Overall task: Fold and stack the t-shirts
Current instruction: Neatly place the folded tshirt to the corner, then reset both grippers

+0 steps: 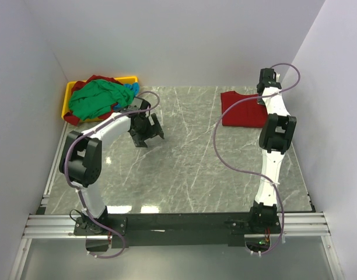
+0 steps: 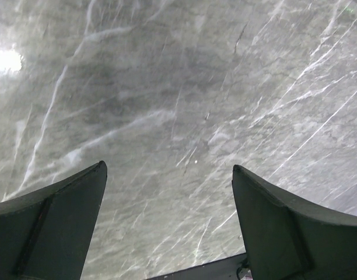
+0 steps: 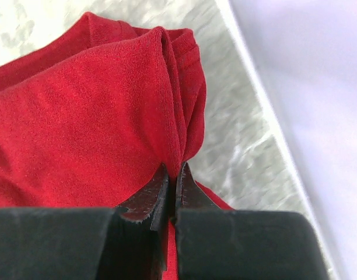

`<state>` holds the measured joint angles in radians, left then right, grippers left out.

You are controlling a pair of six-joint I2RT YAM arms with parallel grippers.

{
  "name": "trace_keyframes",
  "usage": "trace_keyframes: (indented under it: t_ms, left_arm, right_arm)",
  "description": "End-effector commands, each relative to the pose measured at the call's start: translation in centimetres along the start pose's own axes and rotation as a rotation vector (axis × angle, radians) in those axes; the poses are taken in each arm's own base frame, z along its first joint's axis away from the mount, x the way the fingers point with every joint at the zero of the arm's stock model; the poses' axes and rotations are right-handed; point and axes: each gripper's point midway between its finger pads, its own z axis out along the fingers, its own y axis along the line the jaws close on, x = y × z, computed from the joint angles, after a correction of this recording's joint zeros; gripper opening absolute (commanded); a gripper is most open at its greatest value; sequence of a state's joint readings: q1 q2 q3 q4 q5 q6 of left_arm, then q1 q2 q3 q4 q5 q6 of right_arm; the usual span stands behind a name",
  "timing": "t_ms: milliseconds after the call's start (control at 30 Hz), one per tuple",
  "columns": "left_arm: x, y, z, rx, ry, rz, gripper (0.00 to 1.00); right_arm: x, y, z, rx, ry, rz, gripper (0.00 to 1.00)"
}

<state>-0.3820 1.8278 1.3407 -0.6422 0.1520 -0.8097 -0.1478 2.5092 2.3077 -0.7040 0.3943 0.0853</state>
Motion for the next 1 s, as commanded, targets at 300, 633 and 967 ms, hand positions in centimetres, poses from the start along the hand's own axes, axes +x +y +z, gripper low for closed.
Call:
trace_keyframes:
  t_ms: [300, 633, 967]
  left_arm:
    - [1.0, 0.2, -2.1, -0.018, -0.017, -0.034, 0.94]
    - [-0.5, -2.0, -4.1, 0.041, -0.12, 0.001, 0.95]
    - [-1.8, -2.9, -8.4, 0.142, -0.301, 0.013, 0.96]
  right_arm:
    - [-7.6, -5.8, -0.2, 0.115, -0.231, 0.048, 0.07]
    - [-8.0, -5.2, -3.1, 0.088, -0.275, 0.079, 0.89]
    - [-8.7, -4.7, -13.7, 0.028, -0.422, 0.182, 0.93]
